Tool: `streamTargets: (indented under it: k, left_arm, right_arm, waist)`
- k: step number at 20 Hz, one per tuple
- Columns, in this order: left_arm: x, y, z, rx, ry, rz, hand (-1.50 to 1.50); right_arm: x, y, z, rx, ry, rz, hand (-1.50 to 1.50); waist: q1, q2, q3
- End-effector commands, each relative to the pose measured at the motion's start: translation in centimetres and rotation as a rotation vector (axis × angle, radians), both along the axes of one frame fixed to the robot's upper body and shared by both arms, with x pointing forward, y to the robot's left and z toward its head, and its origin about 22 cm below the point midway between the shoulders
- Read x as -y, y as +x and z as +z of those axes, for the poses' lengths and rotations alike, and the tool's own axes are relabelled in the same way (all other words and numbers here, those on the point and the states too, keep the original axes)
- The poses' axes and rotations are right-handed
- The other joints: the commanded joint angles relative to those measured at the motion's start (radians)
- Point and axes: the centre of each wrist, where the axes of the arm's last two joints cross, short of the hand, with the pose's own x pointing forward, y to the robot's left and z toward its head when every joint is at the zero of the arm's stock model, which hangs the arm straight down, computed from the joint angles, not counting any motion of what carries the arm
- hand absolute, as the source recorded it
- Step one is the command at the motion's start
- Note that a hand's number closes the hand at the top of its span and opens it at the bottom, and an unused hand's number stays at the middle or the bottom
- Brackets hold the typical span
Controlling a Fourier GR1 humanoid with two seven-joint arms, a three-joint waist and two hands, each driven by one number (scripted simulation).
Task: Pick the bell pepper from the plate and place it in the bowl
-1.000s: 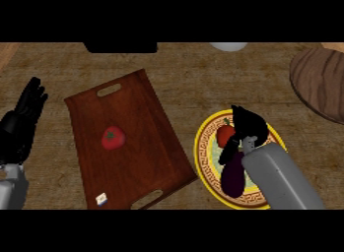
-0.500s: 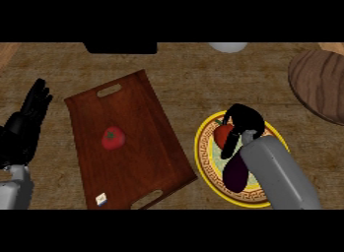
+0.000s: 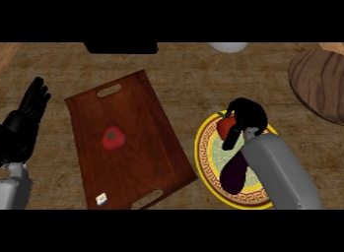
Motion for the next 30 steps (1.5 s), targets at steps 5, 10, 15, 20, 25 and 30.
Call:
streamTargets:
  k: [5,10,15,20,25,30]
  left_arm:
    - [2.1,0.1,0.5,0.027,0.003,-0.046,0.00]
    - [0.5,0.7,0.7,0.007,-0.007,-0.031,0.00]
    - [-0.3,-0.6,0.1,-0.004,0.004,-0.001,0.00]
    - [0.3,-0.3,0.1,0.003,0.001,0.006,0.00]
    - [0.4,-0.5,0.6,0.003,-0.005,0.019,0.00]
    - [-0.8,-1.2,-1.4,-0.009,0.000,0.018,0.00]
  right_arm:
    - [5.3,7.0,5.2,0.130,-0.011,-0.202,1.50]
    - [3.2,8.5,8.7,0.304,-0.139,-0.216,1.50]
    - [5.0,9.2,14.9,0.608,-0.226,-0.342,1.50]
    - [5.7,8.8,18.7,0.747,-0.174,-0.409,1.50]
    - [8.8,7.8,19.9,0.777,-0.153,-0.492,1.50]
    - [14.0,6.5,20.6,0.794,-0.088,-0.512,1.50]
  waist:
    - [0.039,0.024,0.006]
    - [0.017,0.014,0.005]
    - [0.009,0.007,0.004]
    - [-0.006,0.006,0.004]
    - [-0.004,0.006,0.005]
    - [-0.006,0.007,0.005]
